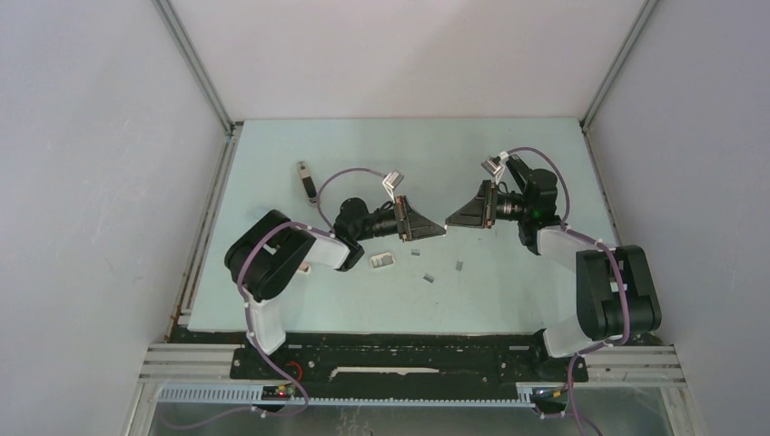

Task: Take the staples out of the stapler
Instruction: Place the staple in the staple box.

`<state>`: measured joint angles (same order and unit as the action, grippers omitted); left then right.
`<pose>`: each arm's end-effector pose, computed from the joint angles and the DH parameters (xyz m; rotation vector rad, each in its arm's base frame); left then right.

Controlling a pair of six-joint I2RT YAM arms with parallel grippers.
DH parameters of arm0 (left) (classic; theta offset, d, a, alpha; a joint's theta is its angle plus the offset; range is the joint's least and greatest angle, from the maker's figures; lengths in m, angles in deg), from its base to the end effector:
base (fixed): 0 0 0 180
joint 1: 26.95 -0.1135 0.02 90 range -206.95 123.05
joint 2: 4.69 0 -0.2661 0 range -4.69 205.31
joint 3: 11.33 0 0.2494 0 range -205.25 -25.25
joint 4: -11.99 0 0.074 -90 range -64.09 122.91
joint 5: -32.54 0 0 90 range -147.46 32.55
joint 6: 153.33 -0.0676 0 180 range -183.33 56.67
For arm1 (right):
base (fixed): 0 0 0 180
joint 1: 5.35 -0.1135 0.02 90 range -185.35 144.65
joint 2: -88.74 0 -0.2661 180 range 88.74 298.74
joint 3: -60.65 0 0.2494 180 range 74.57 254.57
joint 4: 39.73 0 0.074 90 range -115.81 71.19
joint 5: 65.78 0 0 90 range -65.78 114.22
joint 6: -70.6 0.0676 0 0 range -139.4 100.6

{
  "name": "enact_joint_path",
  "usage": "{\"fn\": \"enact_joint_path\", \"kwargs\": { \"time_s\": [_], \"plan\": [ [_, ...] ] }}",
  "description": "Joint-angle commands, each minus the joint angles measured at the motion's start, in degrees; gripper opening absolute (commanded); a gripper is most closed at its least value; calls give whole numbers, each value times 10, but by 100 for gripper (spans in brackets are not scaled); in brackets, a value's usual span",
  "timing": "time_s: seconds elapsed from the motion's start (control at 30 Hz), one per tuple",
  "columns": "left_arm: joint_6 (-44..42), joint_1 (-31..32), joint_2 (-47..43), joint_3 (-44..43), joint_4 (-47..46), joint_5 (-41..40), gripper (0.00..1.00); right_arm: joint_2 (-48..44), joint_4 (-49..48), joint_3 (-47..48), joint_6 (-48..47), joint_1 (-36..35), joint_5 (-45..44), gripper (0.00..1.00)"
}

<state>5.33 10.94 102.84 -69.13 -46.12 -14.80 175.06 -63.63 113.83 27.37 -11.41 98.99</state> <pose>0.2747 -0.2718 0.1950 0.2858 1.8148 -1.9447 0.2937 0.0968 0.2280 -0.4297 1.9124 1.7466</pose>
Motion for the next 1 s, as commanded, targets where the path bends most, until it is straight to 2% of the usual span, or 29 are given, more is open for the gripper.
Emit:
{"fn": "enact_joint_path", "kwargs": {
  "time_s": [0.0, 0.4, 0.7, 0.97],
  "plan": [
    [15, 6, 7, -3, -50, 3, 3, 4, -30, -1, 12, -1, 9, 58],
    [22, 6, 11, -2, -61, 0, 3, 9, -31, 0, 15, -4, 9, 49],
    [25, 7, 14, -3, -65, -2, 3, 9, -33, 0, 19, -4, 10, 34],
    [27, 7, 14, -3, -66, -4, 3, 10, -30, 0, 17, -5, 10, 33]
  ]
}}
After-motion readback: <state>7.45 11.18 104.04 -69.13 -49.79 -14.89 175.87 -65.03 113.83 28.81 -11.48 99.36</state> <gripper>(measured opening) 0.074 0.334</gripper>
